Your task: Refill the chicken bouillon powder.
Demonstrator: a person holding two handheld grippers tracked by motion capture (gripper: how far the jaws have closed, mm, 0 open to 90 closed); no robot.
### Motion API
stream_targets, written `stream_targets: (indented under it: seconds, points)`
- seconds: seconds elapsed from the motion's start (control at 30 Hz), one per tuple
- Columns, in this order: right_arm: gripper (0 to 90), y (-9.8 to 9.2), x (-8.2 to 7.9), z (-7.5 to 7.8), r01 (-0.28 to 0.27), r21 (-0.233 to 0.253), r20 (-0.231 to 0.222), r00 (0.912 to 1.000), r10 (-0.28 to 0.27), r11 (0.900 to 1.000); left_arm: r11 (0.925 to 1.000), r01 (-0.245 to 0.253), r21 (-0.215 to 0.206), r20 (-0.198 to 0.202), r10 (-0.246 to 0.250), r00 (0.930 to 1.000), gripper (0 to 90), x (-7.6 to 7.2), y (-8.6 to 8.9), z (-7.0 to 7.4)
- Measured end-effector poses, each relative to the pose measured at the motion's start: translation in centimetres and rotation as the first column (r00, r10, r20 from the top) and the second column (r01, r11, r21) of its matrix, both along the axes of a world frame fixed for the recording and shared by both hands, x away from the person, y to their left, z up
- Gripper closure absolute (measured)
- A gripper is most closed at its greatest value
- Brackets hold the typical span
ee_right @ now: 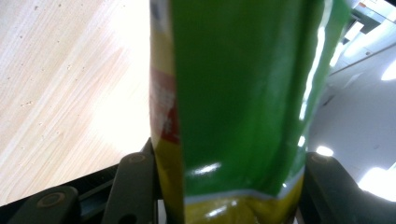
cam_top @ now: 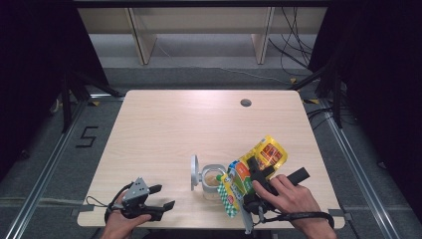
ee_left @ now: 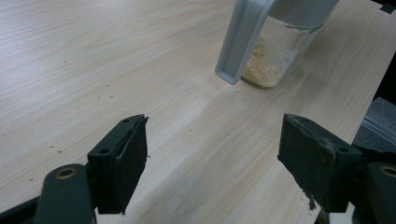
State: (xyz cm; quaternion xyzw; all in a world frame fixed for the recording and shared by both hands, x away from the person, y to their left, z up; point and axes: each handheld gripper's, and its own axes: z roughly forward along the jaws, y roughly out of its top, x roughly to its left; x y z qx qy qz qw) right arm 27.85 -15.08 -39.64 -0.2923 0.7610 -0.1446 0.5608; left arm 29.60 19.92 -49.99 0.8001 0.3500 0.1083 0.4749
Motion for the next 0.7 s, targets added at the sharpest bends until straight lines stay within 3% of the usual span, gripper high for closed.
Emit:
stream_targets:
  seconds: [0.03, 0.07, 0.13, 0.2, 0.27, 0.33, 0.4, 0.43, 0.5, 0.53, 0.6, 0.7]
  points:
    - [56.7, -0.01, -0.03, -0.04, 0.003, 0.006, -0.002, 1.0, -0.003, 1.0, 0.9999, -0.001, -0.015, 0.007, 0.001, 1.0, 23.3, 0.01, -0.11, -0.04]
    - [56.7, 0.08, 0.11, 0.1, -0.016, -0.02, -0.006, 0.9998, 0.016, 1.0, 1.0, -0.003, -0.004, 0.007, 0.003, 1.0, 23.3, -0.02, -0.08, 0.01]
    - [56.7, 0.13, -0.08, -0.08, 0.004, 0.003, -0.014, 0.9999, -0.004, 1.0, 0.9998, 0.006, 0.017, 0.01, -0.006, 0.9999, 23.3, 0.02, 0.08, 0.09]
    - [56.7, 0.26, 0.04, 0.04, -0.022, -0.022, -0.011, 0.9997, 0.022, 1.0, 1.0, -0.003, 0.002, 0.004, 0.003, 1.0, 23.3, 0.0, 0.02, 0.07]
    - [56.7, 0.21, -0.12, -0.05, -0.005, 0.001, -0.006, 1.0, 0.005, 1.0, 0.9999, -0.008, -0.009, -0.009, 0.008, 0.9999, 23.3, -0.03, -0.04, -0.01]
    - [56.6, 0.2, -0.15, -0.05, -0.003, 0.003, -0.003, 1.0, 0.003, 1.0, 0.9998, 0.006, 0.016, 0.011, -0.006, 0.9999, 23.3, 0.01, 0.07, 0.08]
    - [56.7, 0.14, -0.16, -0.05, 0.0, 0.007, -0.004, 1.0, 0.0, 1.0, 0.9999, -0.002, -0.011, 0.015, 0.002, 0.9999, 23.3, 0.0, -0.09, -0.01]
    - [56.7, 0.16, -0.02, 0.09, -0.022, -0.017, -0.002, 0.9997, 0.022, 1.0, 1.0, 0.001, -0.004, 0.011, -0.001, 0.9999, 23.3, 0.0, -0.03, 0.06]
    - [56.7, 0.09, 0.04, 0.2, -0.018, -0.02, -0.011, 0.9998, 0.017, 1.0, 1.0, -0.008, -0.003, -0.007, 0.008, 0.9999, 23.3, -0.02, 0.01, 0.04]
    - [56.6, -0.01, -0.11, 0.08, 0.009, 0.008, -0.011, 0.9999, -0.009, 1.0, 0.9999, -0.007, 0.009, -0.004, 0.007, 1.0, 23.3, 0.01, 0.07, 0.07]
    - [56.7, -0.1, 0.03, 0.23, -0.01, -0.013, 0.001, 0.9999, 0.01, 1.0, 0.9999, 0.003, 0.014, 0.008, -0.003, 1.0, 23.3, 0.09, 0.12, 0.07]
    - [56.7, -0.12, 0.03, 0.23, -0.007, -0.017, -0.009, 0.9999, 0.006, 1.0, 0.9999, -0.012, -0.008, 0.002, 0.012, 0.9999, 23.3, -0.07, -0.07, 0.01]
